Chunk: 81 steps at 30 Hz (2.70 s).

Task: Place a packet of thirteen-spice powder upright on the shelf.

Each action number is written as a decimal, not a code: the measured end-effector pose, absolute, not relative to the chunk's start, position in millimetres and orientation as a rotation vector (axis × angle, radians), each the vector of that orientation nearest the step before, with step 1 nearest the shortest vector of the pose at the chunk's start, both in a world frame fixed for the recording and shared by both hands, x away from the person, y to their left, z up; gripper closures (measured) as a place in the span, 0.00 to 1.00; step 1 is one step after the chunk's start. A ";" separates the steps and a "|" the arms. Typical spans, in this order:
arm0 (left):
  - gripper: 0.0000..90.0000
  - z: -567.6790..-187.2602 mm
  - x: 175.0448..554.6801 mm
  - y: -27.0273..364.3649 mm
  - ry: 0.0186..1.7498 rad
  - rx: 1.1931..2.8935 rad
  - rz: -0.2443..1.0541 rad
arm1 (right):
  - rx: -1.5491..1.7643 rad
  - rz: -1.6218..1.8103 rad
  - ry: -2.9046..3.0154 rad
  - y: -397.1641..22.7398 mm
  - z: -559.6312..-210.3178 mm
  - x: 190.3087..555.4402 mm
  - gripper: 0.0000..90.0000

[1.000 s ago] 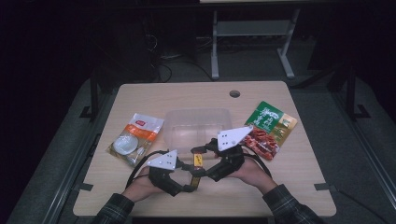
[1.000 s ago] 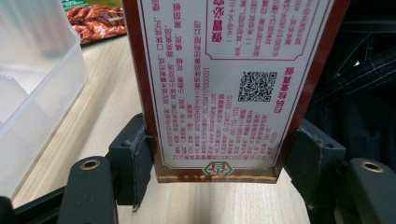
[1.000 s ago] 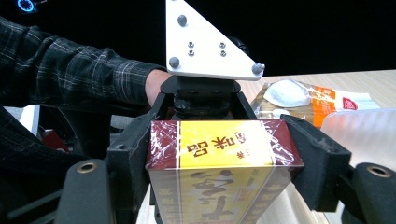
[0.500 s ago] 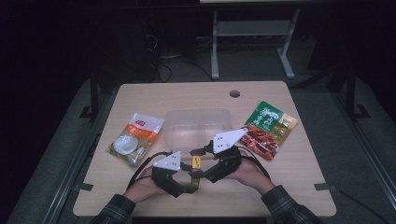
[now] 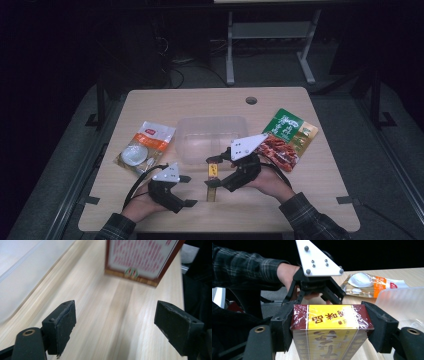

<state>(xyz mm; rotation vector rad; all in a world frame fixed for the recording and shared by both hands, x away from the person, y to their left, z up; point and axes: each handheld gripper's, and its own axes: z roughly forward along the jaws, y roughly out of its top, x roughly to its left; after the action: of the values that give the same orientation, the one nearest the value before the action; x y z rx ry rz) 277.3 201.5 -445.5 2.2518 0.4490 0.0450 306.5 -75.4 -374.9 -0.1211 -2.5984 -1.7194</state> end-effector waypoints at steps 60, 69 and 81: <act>0.19 -453.4 264.9 220.3 0.560 2.295 0.130 | -0.056 -1.602 -2.749 -76.5 -326.4 420.3 0.35; 0.19 -453.8 265.2 219.3 0.552 2.301 0.125 | -0.063 -1.635 -2.729 -79.7 -334.2 438.5 0.35; 0.19 -454.4 265.2 218.6 0.547 2.308 0.114 | -0.067 -1.663 -2.694 -81.9 -346.9 452.4 0.35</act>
<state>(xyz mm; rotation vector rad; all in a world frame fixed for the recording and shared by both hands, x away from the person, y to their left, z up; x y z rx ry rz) 265.2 218.6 -454.4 2.3077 0.5472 0.1144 452.4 -81.9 -346.9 -0.0666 -2.6941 -1.6627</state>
